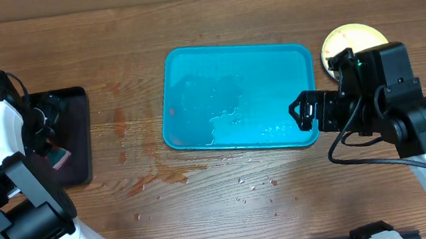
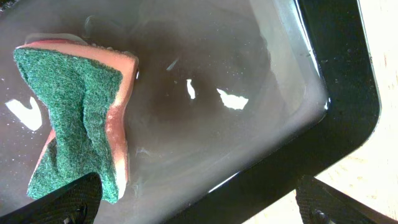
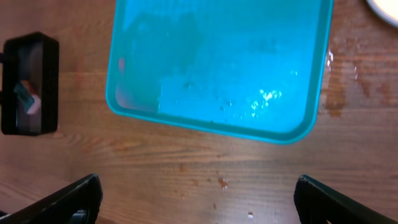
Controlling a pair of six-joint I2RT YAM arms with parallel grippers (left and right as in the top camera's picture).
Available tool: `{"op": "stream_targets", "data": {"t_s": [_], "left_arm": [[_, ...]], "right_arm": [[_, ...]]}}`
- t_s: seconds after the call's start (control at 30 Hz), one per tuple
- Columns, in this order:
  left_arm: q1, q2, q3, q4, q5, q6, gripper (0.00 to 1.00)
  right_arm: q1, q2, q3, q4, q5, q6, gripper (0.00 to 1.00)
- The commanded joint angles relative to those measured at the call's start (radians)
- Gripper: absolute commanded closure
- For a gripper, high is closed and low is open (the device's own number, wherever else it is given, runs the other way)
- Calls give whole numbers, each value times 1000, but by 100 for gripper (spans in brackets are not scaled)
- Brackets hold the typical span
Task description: Clean dirty plates on tray and stack at the side
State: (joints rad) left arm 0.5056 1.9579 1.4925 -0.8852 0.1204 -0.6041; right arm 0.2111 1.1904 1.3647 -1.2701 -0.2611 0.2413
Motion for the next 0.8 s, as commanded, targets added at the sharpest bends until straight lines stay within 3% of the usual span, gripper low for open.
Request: {"op": "stream_targets", "data": {"t_s": [0.0,0.1,0.27,0.33,0.57,0.67,0.77], "left_arm": [[-2,1,-5,2,4,-10,0],[-2,1,-5,2,4,-10,0],[-2,1,-5,2,4,-10,0],[-2,1,-5,2,4,-10,0],[-2,1,-5,2,4,-10,0],[-2,1,-5,2,4,-10,0],[-2,1,-5,1,4,-10,0]], "right_arm": [[5,-5,-5,-19,5,-5,0],[5,-5,-5,-88,38,-5,0],[5,-8,-22,-44,51,-5,0],[-6,-44,-74,42,52,-6,0],[-52,-359,-511,495,30,-5,0],[-106,-597,-798,772,1,-5,0],[-176,-781,-964,907,-51,0,0]]}}
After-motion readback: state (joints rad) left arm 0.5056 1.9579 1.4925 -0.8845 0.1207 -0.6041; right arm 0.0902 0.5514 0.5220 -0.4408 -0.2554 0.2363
